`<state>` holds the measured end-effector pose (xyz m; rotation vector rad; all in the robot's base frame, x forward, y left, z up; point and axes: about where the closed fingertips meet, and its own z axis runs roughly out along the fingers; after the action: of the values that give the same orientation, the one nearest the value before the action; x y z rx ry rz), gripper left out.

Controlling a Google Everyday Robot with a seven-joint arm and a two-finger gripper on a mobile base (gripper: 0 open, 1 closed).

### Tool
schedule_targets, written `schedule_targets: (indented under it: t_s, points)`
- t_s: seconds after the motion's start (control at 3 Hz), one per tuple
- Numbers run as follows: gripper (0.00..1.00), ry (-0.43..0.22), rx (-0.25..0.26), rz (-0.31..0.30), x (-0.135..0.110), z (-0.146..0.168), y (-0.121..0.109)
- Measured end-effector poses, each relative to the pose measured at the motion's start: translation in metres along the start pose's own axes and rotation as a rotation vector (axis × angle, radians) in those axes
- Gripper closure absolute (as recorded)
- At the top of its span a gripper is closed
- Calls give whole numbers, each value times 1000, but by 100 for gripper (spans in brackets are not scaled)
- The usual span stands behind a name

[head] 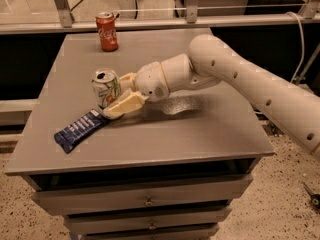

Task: Move 7up can near rxbar blueberry

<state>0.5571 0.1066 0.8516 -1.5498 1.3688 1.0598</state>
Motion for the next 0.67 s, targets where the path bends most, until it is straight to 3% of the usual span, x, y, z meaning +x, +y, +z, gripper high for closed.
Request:
schedule_targets:
  t_s: [0.33,0.67]
  points:
    - [13,4,-3,-2,2,3,1]
    - [0,9,6,-8,2,-2,-1]
